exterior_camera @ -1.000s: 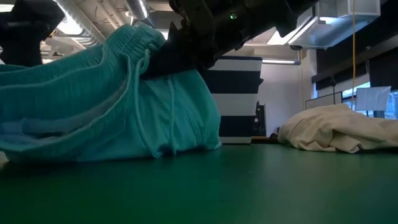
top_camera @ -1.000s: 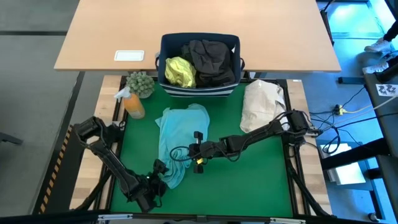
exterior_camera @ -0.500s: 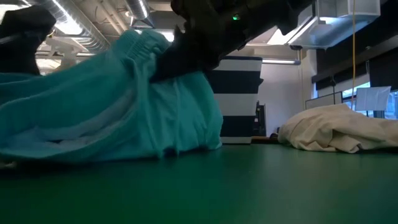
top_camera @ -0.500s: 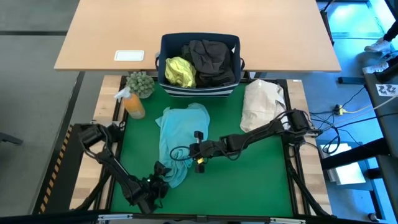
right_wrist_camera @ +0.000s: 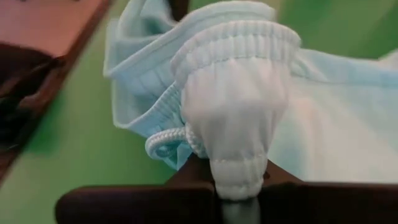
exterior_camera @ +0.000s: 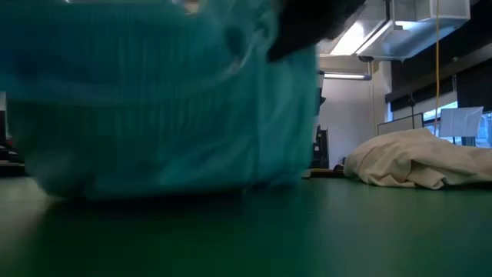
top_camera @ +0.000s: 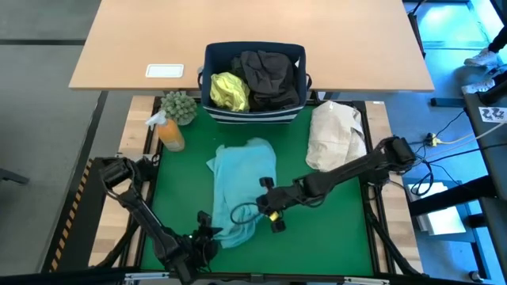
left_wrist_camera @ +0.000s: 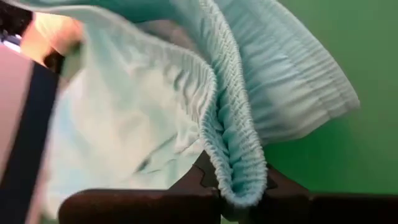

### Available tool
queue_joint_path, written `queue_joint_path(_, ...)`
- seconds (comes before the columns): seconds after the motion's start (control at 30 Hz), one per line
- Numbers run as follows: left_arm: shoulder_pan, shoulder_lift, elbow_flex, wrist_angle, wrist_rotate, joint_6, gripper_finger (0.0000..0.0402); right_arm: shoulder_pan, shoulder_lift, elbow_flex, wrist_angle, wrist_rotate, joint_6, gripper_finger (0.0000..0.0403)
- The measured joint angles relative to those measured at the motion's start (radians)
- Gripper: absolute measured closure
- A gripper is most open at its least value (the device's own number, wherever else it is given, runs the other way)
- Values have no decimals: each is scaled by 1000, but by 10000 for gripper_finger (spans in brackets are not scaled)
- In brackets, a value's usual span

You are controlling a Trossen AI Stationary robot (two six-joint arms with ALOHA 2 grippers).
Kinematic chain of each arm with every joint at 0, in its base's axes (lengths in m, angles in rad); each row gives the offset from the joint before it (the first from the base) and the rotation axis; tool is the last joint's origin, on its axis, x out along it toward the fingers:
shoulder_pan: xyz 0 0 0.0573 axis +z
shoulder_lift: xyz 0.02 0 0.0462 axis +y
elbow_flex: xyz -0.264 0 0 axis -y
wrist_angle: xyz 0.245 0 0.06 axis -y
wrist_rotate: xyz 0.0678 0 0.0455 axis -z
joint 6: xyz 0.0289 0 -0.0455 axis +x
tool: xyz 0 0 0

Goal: Fold laundry
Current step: Fold the blue shorts

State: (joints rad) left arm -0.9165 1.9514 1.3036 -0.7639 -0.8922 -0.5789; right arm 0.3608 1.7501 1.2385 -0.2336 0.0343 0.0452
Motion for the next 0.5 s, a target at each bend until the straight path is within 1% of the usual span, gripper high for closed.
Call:
queue_joint_path(0.2,-2,-3,187,-204,-68,6,394,41,-85,0,-59,-1,0,394)
queue_joint_path(0.33,3,-5,320,-389,-165,-7,394,39,-170,0,-65,-2,-5,394)
queue_joint_path(0.5,17,-7,497,-667,-298,-104,394,24,-313,0,-63,20,-50,394)
